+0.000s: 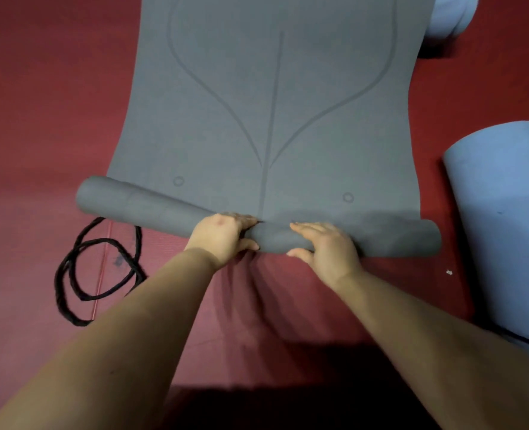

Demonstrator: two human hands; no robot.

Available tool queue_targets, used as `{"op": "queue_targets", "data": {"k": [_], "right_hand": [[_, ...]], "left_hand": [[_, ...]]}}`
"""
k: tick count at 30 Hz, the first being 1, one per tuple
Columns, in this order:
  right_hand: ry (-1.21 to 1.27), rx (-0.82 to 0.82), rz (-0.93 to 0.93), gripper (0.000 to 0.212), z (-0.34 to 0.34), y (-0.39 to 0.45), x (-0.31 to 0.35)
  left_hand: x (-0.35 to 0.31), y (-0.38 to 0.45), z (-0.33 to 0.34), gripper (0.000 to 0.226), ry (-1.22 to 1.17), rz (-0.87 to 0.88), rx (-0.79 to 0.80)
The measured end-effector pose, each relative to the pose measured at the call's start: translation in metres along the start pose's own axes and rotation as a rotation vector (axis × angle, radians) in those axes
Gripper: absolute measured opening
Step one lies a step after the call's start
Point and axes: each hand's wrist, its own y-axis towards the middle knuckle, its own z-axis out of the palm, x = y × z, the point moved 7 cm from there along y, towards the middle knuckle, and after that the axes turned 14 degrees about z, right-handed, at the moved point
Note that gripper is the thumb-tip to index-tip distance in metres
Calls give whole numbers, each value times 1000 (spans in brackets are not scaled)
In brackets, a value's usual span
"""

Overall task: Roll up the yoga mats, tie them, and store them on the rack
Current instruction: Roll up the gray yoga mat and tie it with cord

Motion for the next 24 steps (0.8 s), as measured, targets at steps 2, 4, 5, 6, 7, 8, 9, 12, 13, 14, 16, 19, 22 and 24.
{"op": "queue_targets", "data": {"k": [2,4,5,6,7,8,9,12,13,14,16,19,22,24], "right_hand": [[46,202,121,54,-1,22,-5],[67,369,224,58,5,36,-17],[67,395,226,59,5,36,-16],[35,330,173,58,2,34,-12],[-7,163,75,55,-3,28,-5],[-28,39,18,53,-3,18,-2],[-15,-64,-10,52,-2,7,-2],[35,-102,-6,56,3,4,-5],[52,-109,-11,55,-1,13,-3],[68,-69,6,53,-5,23,-2],[117,147,139,54,-11,49,-7],[74,288,182,58,-3,58,-14],[21,-91,2,51,-6,26,-1],[45,-144,-23,52,-2,14,-1]], "left_hand": [[-9,-12,8,63,138,67,-81],[-12,-19,12,56,158,90,-191],[-10,-17,13,52,132,85,-195],[-7,-13,14,51,116,81,-177],[-4,-10,13,49,91,75,-161],[-1,-6,9,49,52,60,-141],[2,-2,4,51,3,42,-125],[17,16,-2,57,-115,-18,-58],[19,20,-3,55,-108,-37,-53],[15,21,-7,53,-59,-19,-55],[-1,15,-6,48,84,77,-126],[-11,2,11,45,115,116,-205],[-3,11,8,39,56,109,-205],[-2,17,0,41,-1,111,-146]]}}
